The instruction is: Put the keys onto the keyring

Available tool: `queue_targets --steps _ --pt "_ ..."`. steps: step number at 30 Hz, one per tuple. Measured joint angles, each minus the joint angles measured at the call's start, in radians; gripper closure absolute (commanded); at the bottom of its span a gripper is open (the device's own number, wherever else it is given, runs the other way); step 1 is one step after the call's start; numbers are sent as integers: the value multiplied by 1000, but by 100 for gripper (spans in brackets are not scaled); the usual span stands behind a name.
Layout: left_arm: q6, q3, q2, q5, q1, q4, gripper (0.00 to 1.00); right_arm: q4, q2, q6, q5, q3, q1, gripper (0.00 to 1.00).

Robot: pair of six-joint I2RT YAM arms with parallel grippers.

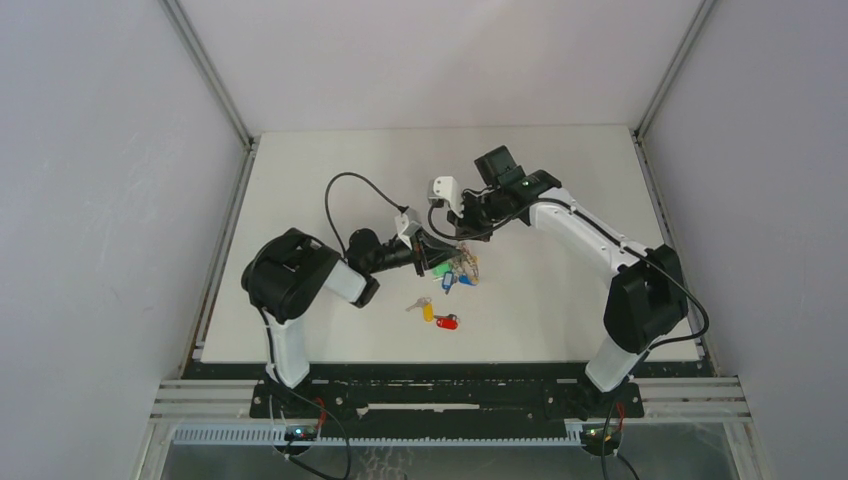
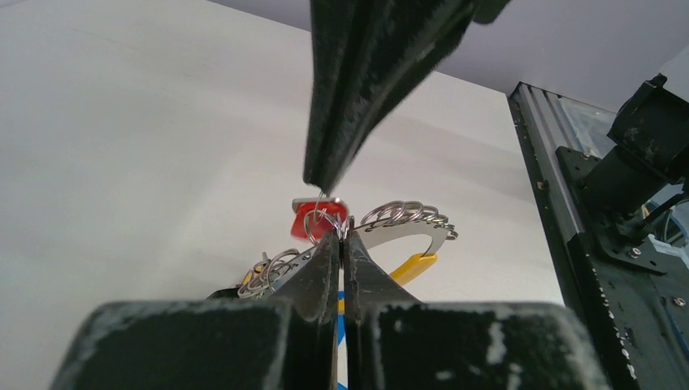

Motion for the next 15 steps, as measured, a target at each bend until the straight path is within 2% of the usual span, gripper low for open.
queue_targets --steps 11,15 --pt "68 -27 -14 -50 -6 -4 100 93 6 167 29 -27 -103 99" --pt "66 -27 -14 -96 0 -5 100 153 -1 248 47 -104 -135 81"
